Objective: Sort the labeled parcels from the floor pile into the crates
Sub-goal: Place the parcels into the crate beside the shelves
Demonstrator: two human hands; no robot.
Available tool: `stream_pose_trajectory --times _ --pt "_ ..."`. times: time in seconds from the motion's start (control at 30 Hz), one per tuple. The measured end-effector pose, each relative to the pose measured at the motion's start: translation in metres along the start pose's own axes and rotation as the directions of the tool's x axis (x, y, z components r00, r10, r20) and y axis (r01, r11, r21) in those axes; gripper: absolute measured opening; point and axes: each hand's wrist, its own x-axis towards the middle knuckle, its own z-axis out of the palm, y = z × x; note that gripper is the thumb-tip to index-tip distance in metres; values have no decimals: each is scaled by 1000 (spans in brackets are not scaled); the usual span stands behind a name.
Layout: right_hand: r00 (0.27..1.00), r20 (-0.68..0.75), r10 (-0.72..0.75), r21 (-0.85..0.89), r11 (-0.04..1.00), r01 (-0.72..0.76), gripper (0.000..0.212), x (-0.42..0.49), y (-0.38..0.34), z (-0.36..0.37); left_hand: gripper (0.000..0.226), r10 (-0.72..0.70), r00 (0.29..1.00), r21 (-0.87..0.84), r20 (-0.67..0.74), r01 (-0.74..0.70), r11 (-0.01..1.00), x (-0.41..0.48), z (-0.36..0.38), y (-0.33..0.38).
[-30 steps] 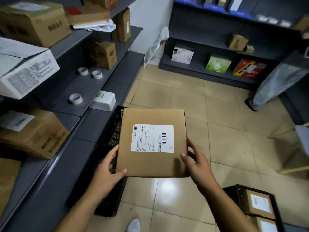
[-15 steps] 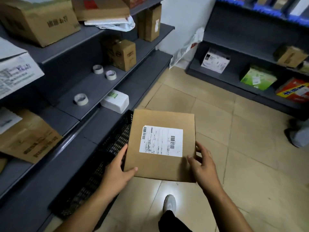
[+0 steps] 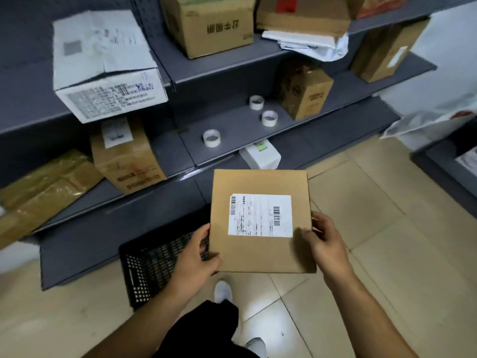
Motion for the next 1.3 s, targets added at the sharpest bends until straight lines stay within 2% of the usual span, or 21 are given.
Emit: stream_pose_trajectory --times 0.27,0.4,0.47,0.57,0.7,0.8,0.87,0.93,1.0,1.2,1.3 --pt "998 65 18 -149 989 -8 35 91 -28 21 70 -100 995 -62 -4 100 993 75 13 -18" --pt "995 71 66 -154 987 -55 29 131 -24 26 62 -136 990 -89 -30 133 987 113 22 -11" --pt "990 102 100 -168 982 -82 37 152 -19 29 53 -202 977 -157 -67 190 969 128 27 -7" --pt "973 181 144 -247 964 -97 59 192 -10 34 51 -369 925 -291 -92 330 898 153 41 -13" --pt "927 315 205 -432 900 -53 53 261 35 37 59 -530 844 -409 -79 457 790 186 89 -27" --pt "900 354 254 -557 830 -15 54 320 86 43 58 -628 778 -523 -18 528 669 215 139 -57" --pt "894 368 255 -601 799 20 52 361 126 53 54 -686 727 -597 24 561 573 241 171 -95" --pt "896 372 241 -618 785 46 52 402 167 65 63 -737 676 -619 7 582 528 272 201 -145" --pt "904 373 209 -634 769 84 53 438 203 84 67 -750 662 -598 -4 599 532 304 223 -185" --pt "926 351 136 -624 772 123 44 527 302 152 62 -645 761 -486 -69 539 688 418 259 -283" --pt "929 330 167 -640 763 90 41 559 361 177 55 -630 776 -484 -26 542 687 464 276 -333"
